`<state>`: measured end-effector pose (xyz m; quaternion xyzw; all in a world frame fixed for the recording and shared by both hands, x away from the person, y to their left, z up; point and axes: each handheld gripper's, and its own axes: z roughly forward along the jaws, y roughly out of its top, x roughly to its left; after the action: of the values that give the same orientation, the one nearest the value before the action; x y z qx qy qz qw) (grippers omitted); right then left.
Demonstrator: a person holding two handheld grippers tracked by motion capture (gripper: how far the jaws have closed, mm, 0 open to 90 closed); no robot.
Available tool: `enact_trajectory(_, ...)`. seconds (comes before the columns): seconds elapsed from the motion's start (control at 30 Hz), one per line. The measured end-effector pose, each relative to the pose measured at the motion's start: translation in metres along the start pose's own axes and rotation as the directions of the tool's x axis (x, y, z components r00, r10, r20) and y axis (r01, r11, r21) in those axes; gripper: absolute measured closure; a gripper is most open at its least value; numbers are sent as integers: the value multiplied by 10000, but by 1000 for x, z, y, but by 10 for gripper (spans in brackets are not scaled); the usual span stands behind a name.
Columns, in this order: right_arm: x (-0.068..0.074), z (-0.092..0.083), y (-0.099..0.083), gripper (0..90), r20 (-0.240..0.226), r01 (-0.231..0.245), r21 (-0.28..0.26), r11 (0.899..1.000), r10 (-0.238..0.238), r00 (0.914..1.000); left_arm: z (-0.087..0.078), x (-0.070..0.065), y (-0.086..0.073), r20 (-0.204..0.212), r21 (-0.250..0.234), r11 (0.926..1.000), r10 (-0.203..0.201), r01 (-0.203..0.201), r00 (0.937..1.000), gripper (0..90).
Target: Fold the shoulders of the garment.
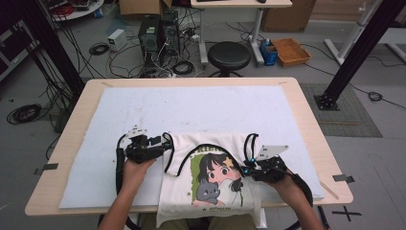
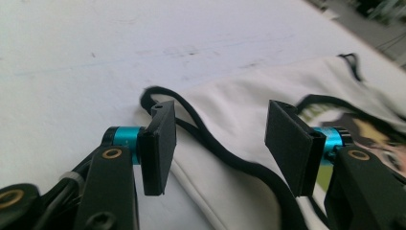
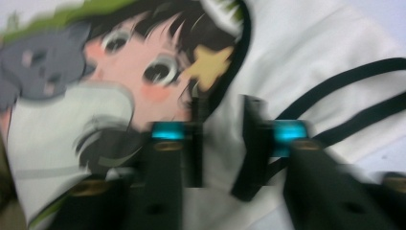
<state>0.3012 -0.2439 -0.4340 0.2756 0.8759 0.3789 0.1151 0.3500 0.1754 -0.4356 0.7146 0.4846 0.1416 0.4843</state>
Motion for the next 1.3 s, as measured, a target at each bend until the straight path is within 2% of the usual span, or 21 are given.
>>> enact_trajectory(0.03,-2,-2,1,652,67,-293,-469,9985,296,9995,9,3,5,-468,188,9996,224,-215,9987,445)
enact_trajectory(0.1,-3,-2,1,642,120,-292,-507,9983,299,9995,22,8,10,-1110,266,9995,225,-197,9936,444)
enact_trajectory(0.17,-1,1,1,626,161,-143,-410,9991,150,9998,32,12,13,-1323,394,9992,85,-33,9912,446)
enact_trajectory(0.2,-1,1,1,626,161,-143,-410,9991,150,9998,39,14,14,-1409,711,9975,135,-35,9899,446)
enact_trajectory(0.23,-1,2,1,626,135,-102,-397,9992,107,9999,44,15,13,-1351,1014,9948,196,-58,9906,497)
enact_trajectory(0.27,-1,2,0,626,126,-126,-370,9992,131,9998,47,14,13,-1680,1128,9933,451,-263,9847,604)
enact_trajectory(0.33,-2,3,0,624,115,-129,-389,9992,133,9998,48,14,14,-1894,1149,9925,622,-408,9799,817)
enact_trajectory(0.4,-2,3,1,624,158,-95,-413,9991,102,9998,48,15,15,-2097,1102,9928,692,-468,9753,830)
enact_trajectory(0.5,0,5,3,624,347,-88,-492,9988,105,9993,48,19,15,-2343,892,9960,251,-42,9718,832)
enact_trajectory(0.53,0,7,3,624,440,-103,-478,9988,124,9990,47,20,15,-2473,776,9969,72,124,9689,797)
enact_trajectory(0.57,0,8,4,620,615,-51,-481,9988,80,9981,45,22,16,-2585,623,9972,-228,402,9658,674)
enact_trajectory(0.6,1,10,4,606,772,-100,-475,9988,136,9969,39,23,16,-2373,296,9966,-679,771,9691,588)
enact_trajectory(0.67,1,10,5,603,862,-153,-468,9988,193,9961,27,20,15,-1959,43,9974,-693,715,9782,575)
enact_trajectory(0.73,4,8,6,603,765,-23,-544,9985,65,9970,7,8,11,-1336,-111,9999,-123,109,9910,577)
enact_trajectory(0.83,7,2,5,606,734,131,-578,9982,-89,9973,-18,-9,1,-335,-131,9991,388,-392,9987,611)
enact_trajectory(0.9,5,-2,4,606,847,-13,-667,9978,70,9964,-34,-22,-10,471,-89,9967,805,-802,9956,627)
enact_trajectory(1.0,3,-5,1,606,818,-166,-781,9968,230,9964,-40,-35,-26,1366,258,9892,1394,-1442,9808,749)
enact_trajectory(1.1,4,-4,1,606,588,-129,-825,9965,178,9981,-33,-42,-37,1236,913,9757,1873,-1991,9745,817)
enact_trajectory(1.17,4,-2,1,606,456,-36,-800,9968,73,9989,-28,-44,-41,1159,1293,9724,1799,-1945,9768,824)
enact_trajectory(1.27,3,2,2,607,451,-72,-592,9982,98,9989,-23,-47,-45,1107,1894,9568,2026,-2208,9730,859)
enact_trajectory(1.3,2,3,1,608,475,-72,-554,9984,99,9988,-23,-47,-46,1065,1851,9592,1966,-2137,9747,865)
